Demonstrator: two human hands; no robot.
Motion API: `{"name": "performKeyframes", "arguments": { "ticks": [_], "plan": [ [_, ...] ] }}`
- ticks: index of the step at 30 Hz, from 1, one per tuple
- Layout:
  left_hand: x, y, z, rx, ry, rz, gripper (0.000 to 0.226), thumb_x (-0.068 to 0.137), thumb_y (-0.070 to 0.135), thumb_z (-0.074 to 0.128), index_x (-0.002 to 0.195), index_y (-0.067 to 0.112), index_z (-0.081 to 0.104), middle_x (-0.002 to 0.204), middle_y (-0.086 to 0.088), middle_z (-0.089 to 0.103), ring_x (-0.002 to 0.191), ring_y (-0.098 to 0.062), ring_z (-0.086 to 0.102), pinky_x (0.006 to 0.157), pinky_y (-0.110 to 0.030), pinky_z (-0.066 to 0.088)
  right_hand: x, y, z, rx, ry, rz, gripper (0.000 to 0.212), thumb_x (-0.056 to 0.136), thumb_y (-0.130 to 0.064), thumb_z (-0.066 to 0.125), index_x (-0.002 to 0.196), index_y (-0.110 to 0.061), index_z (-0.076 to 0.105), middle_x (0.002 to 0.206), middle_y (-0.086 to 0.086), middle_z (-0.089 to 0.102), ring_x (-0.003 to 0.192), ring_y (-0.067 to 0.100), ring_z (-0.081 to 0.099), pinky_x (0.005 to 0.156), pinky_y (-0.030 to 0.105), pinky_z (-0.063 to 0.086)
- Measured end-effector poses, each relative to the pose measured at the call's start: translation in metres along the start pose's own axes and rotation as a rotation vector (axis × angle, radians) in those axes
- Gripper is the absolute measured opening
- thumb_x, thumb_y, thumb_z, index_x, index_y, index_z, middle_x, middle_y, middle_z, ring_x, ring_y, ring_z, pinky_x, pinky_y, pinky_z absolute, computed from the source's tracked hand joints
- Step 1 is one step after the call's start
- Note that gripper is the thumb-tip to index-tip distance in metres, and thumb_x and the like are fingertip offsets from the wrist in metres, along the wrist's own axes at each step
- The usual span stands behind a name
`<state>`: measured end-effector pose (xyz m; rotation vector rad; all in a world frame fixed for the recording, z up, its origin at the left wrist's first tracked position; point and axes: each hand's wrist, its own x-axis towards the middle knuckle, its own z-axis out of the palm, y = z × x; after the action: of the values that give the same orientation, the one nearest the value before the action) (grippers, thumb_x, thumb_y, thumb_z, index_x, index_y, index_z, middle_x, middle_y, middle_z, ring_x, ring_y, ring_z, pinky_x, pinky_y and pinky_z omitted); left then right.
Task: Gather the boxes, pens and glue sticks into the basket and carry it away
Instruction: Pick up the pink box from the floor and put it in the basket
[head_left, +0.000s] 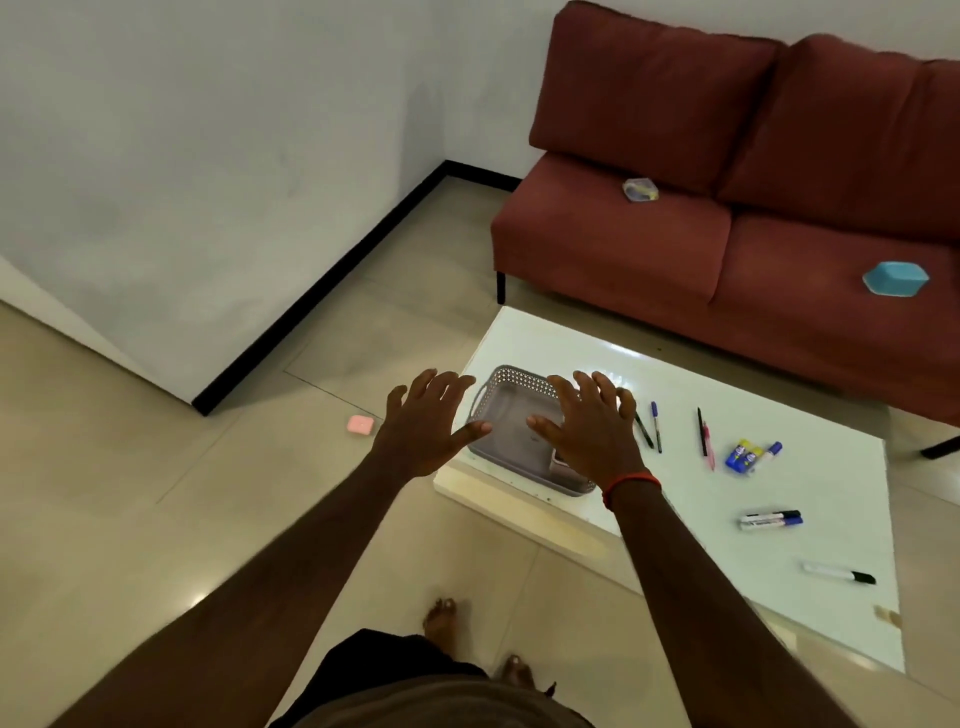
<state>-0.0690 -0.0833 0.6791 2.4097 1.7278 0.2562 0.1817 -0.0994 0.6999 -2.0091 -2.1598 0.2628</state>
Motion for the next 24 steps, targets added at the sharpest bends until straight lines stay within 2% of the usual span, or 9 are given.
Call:
{"name": "performKeyframes", "arguments": {
  "ticks": [5,12,21,24],
  "plan": [
    [-0.008,-0.019,-0.013,0.008,0.012,-0.083,0.076,0.090,0.079,0.035,0.146,0.028,0.037,0.154,0.003,0.043,0.146,-0.026,0.034,0.111,-0.062,0.031,0.012,-0.032,0.002,0.017,-0.002,-0.084,0.064,0.091,-0.066,0.046,0.144,-0.030,0.041,0.153,0.007,0.039,0.146,0.031,0.024,0.117,0.053,0.017],
    [-0.014,-0.071,-0.028,-0.010,0.049,-0.181,0.076,0.089,0.081,0.034,0.146,0.030,0.035,0.154,0.004,0.042,0.146,-0.026,0.033,0.111,-0.062,0.032,0.043,-0.087,0.011,0.025,-0.043,-0.155,0.066,0.092,-0.069,0.041,0.147,-0.032,0.037,0.156,0.008,0.036,0.149,0.030,0.020,0.118,0.053,0.010],
    [-0.025,-0.171,-0.042,-0.063,0.026,-0.258,0.085,0.085,0.087,0.031,0.149,0.030,0.030,0.155,0.002,0.040,0.146,-0.026,0.033,0.110,-0.061,0.034,0.094,-0.182,0.037,0.006,-0.091,-0.224,0.067,0.092,-0.069,0.039,0.147,-0.031,0.036,0.156,0.008,0.034,0.148,0.030,0.020,0.118,0.053,0.011],
    [-0.026,-0.205,-0.045,-0.093,0.034,-0.295,0.087,0.084,0.088,0.029,0.149,0.031,0.030,0.157,0.002,0.038,0.149,-0.028,0.027,0.112,-0.063,0.030,0.112,-0.214,0.046,0.011,-0.091,-0.242,0.067,0.093,-0.068,0.039,0.147,-0.030,0.037,0.155,0.009,0.034,0.147,0.030,0.021,0.118,0.052,0.012]
  ]
}}
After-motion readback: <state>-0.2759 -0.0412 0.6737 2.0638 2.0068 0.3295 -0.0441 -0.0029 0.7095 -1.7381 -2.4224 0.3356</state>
